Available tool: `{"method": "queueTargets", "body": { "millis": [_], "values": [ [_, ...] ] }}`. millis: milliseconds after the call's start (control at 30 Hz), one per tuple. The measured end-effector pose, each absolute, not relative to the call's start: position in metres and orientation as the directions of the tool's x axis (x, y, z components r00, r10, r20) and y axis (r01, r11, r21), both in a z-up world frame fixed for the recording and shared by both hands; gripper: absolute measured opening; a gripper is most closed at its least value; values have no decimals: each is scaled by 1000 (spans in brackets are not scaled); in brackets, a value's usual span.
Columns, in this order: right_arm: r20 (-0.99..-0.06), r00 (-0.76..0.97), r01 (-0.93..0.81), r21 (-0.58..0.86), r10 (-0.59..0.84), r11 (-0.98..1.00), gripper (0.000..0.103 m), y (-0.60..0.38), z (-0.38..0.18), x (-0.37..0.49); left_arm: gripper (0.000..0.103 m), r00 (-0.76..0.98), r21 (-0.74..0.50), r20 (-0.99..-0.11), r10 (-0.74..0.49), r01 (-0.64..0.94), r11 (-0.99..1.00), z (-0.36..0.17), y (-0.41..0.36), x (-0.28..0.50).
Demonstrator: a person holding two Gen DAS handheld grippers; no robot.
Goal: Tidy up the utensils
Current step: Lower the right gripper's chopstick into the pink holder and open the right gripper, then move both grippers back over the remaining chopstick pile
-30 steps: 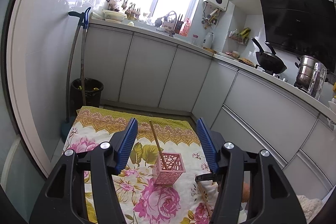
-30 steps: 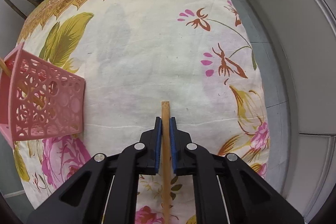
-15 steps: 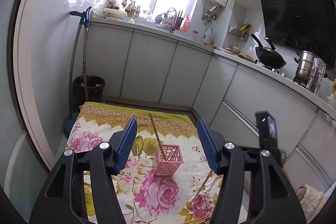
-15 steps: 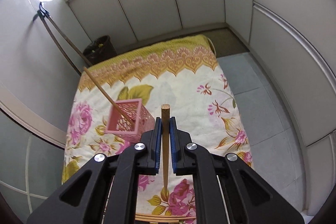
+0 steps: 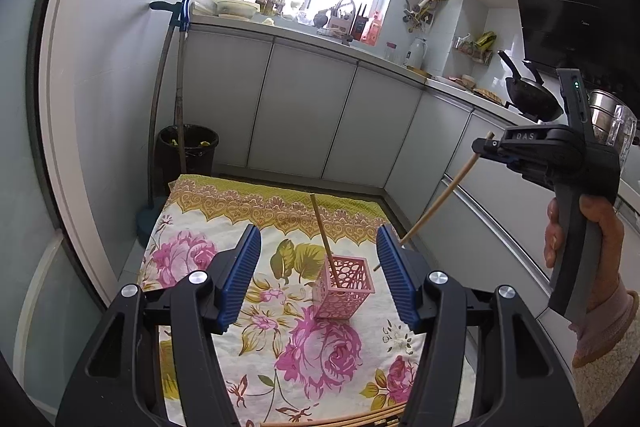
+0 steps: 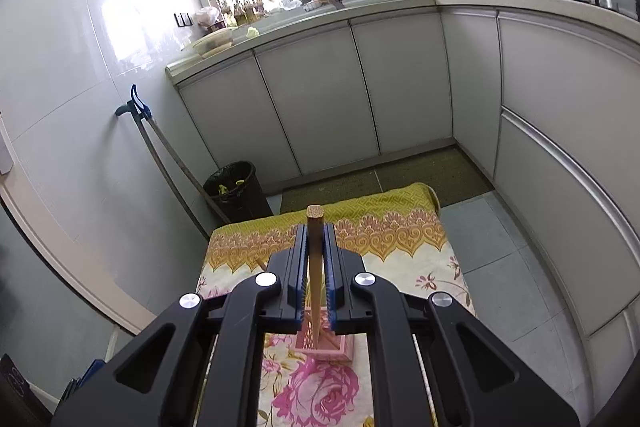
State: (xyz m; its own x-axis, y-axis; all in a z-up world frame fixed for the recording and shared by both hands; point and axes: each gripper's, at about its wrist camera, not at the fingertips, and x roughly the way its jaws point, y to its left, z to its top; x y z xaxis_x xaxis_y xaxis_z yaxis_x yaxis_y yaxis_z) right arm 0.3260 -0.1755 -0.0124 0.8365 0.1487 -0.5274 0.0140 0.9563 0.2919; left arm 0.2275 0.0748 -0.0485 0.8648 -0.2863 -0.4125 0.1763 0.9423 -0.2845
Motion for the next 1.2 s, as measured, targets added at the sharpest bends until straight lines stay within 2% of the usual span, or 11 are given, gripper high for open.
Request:
{"method": "queueTargets", "body": {
  "millis": [133, 433, 633, 700, 733, 767, 833, 900, 1000, 1100, 1200],
  "values": [
    [-525, 843, 32, 264, 116, 964, 8, -164, -34, 351, 57, 865, -280, -422, -270, 159, 947, -53, 80, 231],
    [-598, 797, 54, 208, 83, 977, 8, -150, -133, 385, 57, 855, -282, -450, -257, 136, 950, -63, 84, 240],
    [-567, 818, 12, 183, 96, 983, 9, -136, -149, 370, 63, 856, -281, -448, -259, 141, 949, -61, 81, 238],
    [-526, 845, 13, 192, 92, 981, 18, -136, -144, 357, 66, 862, -282, -436, -257, 140, 949, -58, 81, 234],
    [-485, 871, 14, 196, 84, 981, 37, -136, -138, 346, 67, 865, -282, -431, -258, 142, 949, -56, 81, 233],
    [-432, 899, 20, 199, 69, 980, 64, -138, -130, 332, 67, 867, -281, -424, -260, 146, 948, -54, 82, 231],
    [-282, 959, 48, 216, 15, 975, 88, -142, -112, 295, 70, 875, -287, -407, -263, 151, 946, -51, 83, 226],
    [-133, 991, 47, 216, -18, 975, 93, -142, -94, 262, 75, 882, -289, -391, -262, 153, 945, -48, 84, 222],
    [-41, 997, 64, 173, -58, 983, 97, -137, -71, 229, 75, 890, -280, -374, -260, 159, 947, -42, 85, 214],
    [-81, 996, -5, 168, 19, 986, 97, -139, -52, 211, 77, 898, -280, -353, -261, 165, 946, -36, 87, 207],
    [-144, 985, -62, 235, 98, 970, 97, -149, -44, 190, 77, 903, -282, -335, -269, 176, 943, -31, 88, 199]
  ]
}}
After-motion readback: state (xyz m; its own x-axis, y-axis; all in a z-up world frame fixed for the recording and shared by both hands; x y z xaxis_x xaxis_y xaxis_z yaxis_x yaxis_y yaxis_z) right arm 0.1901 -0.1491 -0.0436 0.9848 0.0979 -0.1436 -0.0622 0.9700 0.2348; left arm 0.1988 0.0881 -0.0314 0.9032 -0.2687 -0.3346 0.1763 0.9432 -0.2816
